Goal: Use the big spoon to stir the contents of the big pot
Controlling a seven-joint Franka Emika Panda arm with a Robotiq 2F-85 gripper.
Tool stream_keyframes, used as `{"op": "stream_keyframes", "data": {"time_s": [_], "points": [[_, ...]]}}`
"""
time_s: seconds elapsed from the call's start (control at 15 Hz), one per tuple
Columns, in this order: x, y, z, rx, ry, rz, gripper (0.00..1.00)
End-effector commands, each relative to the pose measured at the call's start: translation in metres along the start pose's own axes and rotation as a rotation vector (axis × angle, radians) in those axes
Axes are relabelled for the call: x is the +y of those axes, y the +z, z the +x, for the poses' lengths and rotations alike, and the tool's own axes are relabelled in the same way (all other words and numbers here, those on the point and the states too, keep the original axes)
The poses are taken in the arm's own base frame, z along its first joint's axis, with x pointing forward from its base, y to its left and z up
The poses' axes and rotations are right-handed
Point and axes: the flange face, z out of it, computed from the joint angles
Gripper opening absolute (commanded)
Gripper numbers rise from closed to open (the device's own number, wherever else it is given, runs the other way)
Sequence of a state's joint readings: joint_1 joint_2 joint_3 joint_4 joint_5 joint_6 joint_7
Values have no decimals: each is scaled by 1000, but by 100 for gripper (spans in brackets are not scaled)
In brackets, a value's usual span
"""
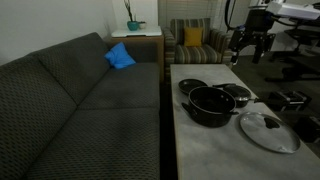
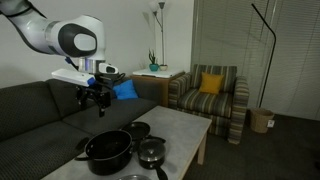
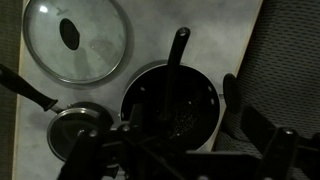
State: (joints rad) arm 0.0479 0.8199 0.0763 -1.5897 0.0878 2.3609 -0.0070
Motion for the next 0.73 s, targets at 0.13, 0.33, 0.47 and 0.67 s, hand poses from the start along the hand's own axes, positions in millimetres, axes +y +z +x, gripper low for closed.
{"op": "stream_keyframes", "data": {"time_s": [0.13, 0.33, 0.47, 0.67], "points": [[-2, -20, -15, 43, -46, -21, 100], [-2, -20, -13, 84, -71, -40, 100], [-2, -19, -13, 114, -89, -50, 100], [-2, -16, -13, 146, -102, -54, 100]]}}
